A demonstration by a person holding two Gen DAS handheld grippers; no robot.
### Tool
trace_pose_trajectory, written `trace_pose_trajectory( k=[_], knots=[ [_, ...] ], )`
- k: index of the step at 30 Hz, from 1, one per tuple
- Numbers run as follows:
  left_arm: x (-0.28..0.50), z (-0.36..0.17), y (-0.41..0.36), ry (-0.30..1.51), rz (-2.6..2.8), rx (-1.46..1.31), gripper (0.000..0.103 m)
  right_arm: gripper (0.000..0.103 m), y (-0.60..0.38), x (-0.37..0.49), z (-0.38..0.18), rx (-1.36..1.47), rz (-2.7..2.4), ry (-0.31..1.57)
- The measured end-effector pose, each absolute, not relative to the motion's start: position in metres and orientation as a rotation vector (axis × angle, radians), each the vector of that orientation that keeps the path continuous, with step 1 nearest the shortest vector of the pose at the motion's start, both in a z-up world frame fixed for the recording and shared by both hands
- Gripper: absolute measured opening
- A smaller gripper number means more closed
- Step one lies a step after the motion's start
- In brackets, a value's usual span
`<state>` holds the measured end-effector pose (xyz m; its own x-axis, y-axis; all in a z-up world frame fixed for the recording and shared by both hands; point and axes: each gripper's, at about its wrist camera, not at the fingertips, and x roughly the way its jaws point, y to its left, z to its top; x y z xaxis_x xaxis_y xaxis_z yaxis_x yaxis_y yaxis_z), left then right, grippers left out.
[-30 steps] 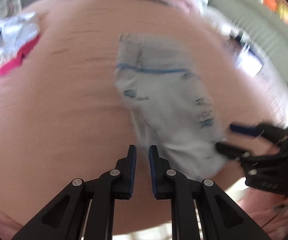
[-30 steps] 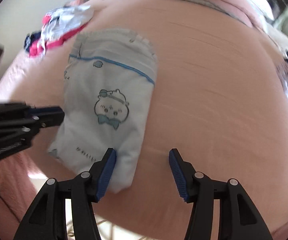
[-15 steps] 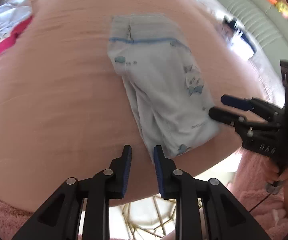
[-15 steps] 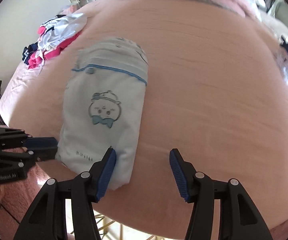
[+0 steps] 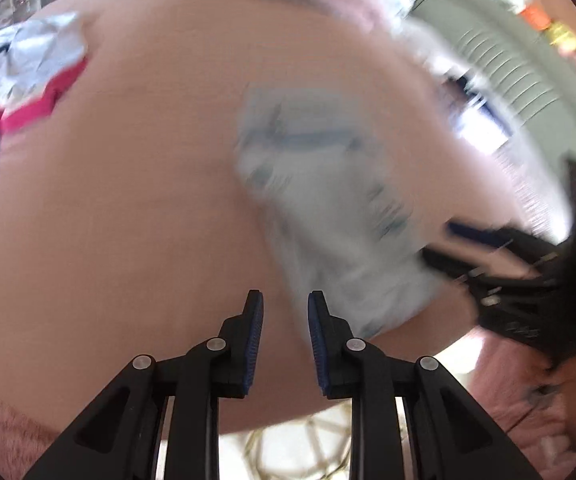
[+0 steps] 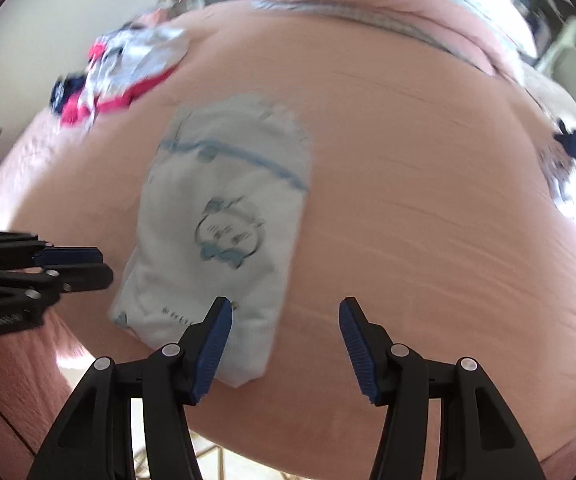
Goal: Fold clothes
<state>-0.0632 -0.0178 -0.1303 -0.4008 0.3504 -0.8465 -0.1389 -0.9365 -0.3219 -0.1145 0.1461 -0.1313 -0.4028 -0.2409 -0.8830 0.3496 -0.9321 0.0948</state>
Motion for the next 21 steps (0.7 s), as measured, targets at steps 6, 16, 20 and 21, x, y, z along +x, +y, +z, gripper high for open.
trace_pose_trajectory(
  k=[6,16,20,21],
  knots=[
    [-0.082,-0.151,0.005,-0.267,2.302,-1.523,0.021,0.055,0.129,-0.125,-0.161,1.558,-2.275,0.142],
    [-0.096,-0.105,-0.021,-0.367,2.447,-1.322,0.036,0.059,0.16,-0.154,-0.124,1.466,-2.32,0.02],
    [-0.142,-0.097,0.001,-0.392,2.522,-1.21,0.036,0.059,0.142,-0.193,-0.112,1.377,-2.379,-0.076],
    [-0.152,-0.104,0.006,-0.409,2.507,-1.253,0.036,0.059,0.137,-0.202,-0.113,1.373,-2.38,-0.094]
  ],
)
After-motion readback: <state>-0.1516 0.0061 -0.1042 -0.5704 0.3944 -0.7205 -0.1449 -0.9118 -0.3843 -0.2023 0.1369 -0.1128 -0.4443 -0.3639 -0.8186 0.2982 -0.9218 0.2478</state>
